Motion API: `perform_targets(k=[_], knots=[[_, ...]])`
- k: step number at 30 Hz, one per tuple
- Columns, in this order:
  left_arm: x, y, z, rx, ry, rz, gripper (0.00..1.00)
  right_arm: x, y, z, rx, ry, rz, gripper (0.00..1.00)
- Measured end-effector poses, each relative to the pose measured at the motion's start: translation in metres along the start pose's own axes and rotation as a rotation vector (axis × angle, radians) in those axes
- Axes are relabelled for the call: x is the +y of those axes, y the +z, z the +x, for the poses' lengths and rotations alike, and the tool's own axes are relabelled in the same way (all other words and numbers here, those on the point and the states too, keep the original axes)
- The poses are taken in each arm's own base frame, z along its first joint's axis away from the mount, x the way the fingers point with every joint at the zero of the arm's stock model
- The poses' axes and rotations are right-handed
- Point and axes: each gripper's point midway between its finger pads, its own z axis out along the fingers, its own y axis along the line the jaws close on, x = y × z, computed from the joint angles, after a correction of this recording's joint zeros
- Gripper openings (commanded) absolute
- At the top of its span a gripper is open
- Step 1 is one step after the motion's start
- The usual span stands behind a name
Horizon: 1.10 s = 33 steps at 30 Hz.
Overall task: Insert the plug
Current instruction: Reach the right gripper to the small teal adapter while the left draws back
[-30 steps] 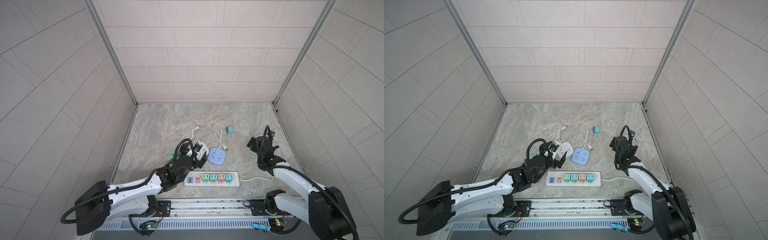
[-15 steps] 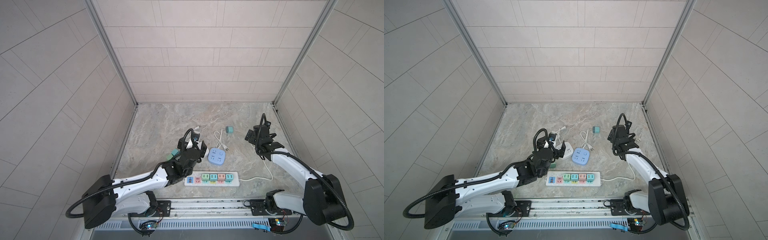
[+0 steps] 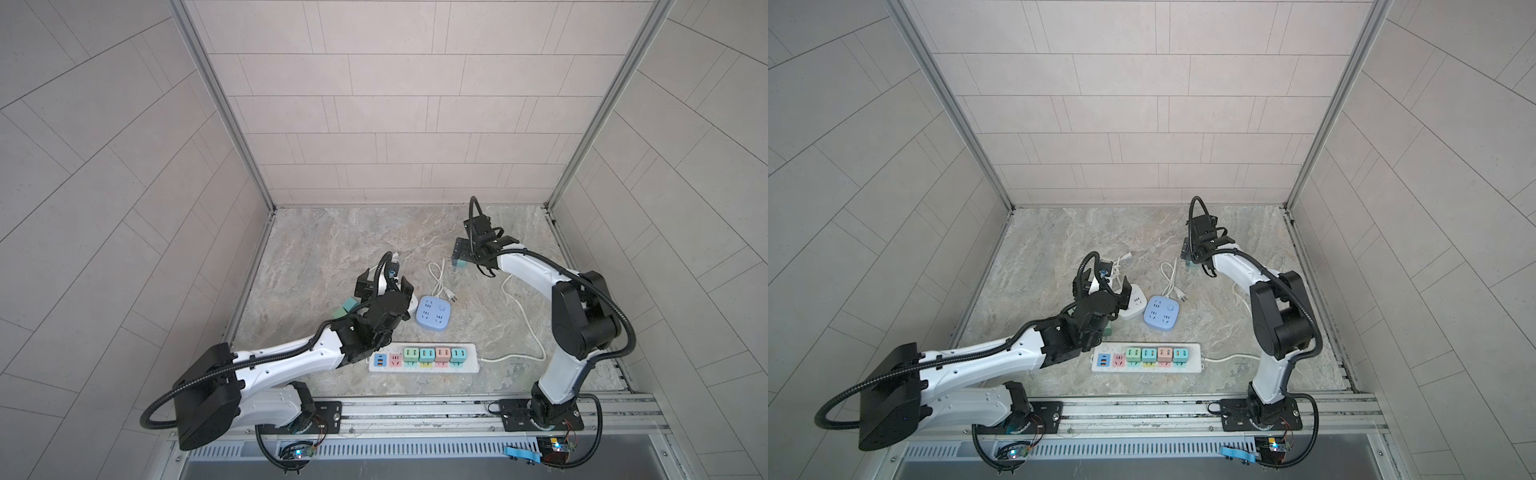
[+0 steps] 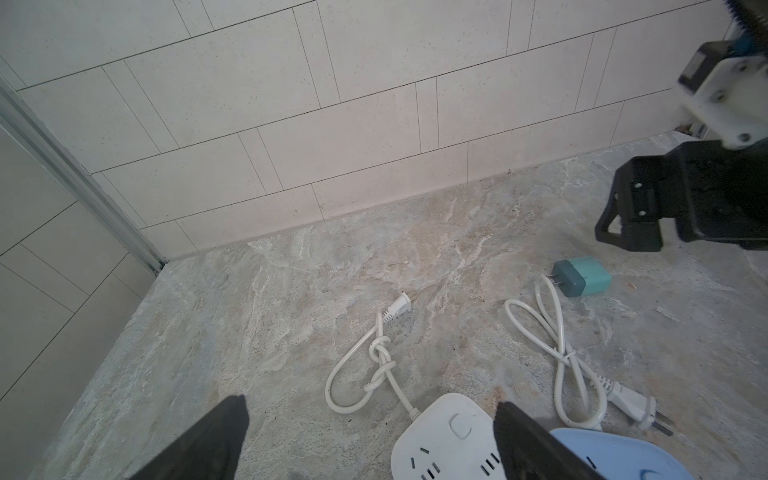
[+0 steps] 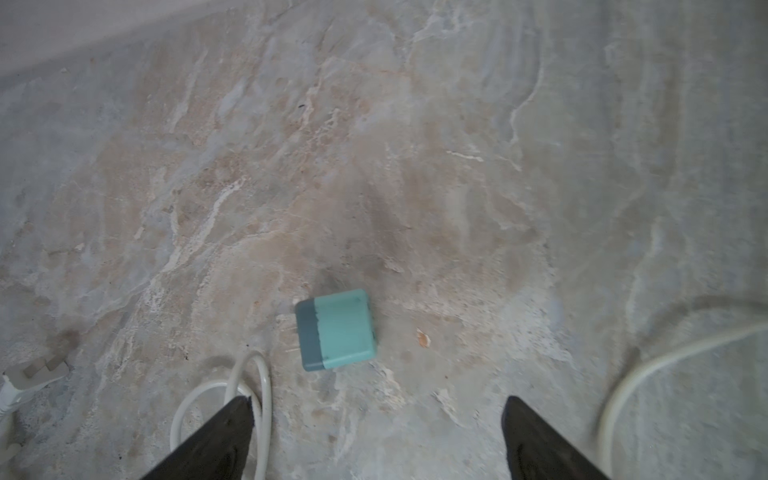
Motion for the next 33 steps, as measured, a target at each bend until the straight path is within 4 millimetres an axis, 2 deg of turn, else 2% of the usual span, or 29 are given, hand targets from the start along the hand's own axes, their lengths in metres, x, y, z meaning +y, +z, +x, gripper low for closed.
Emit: perform_targets(k=[3, 6, 10, 15, 23, 27, 33], knots=[[0.002, 0.001, 0.001, 0.001, -0.013, -0.018, 1.00, 0.010, 0.023, -0.005, 0.041, -0.019, 0.036, 0.92], [0.002, 0.004, 0.006, 0.011, -0.017, -0.036, 1.00, 0.010, 0.040, -0.006, 0.069, -0.032, 0.087, 0.92], [0.001, 0.008, 0.011, 0.036, -0.018, -0.072, 1.00, 0.008, 0.055, -0.009, 0.098, -0.042, 0.131, 0.92], [0.005, 0.010, 0.004, 0.042, -0.041, -0.124, 1.00, 0.009, 0.071, -0.011, 0.122, -0.051, 0.165, 0.90], [0.007, 0.009, 0.003, 0.037, -0.061, -0.133, 1.00, 0.002, 0.077, 0.002, 0.164, -0.063, 0.190, 0.89], [0.008, 0.008, 0.005, 0.034, -0.061, -0.125, 1.00, -0.005, 0.083, 0.016, 0.186, -0.063, 0.204, 0.87], [0.009, 0.006, 0.005, 0.022, -0.072, -0.103, 1.00, -0.016, 0.071, 0.030, 0.180, -0.057, 0.196, 0.87]])
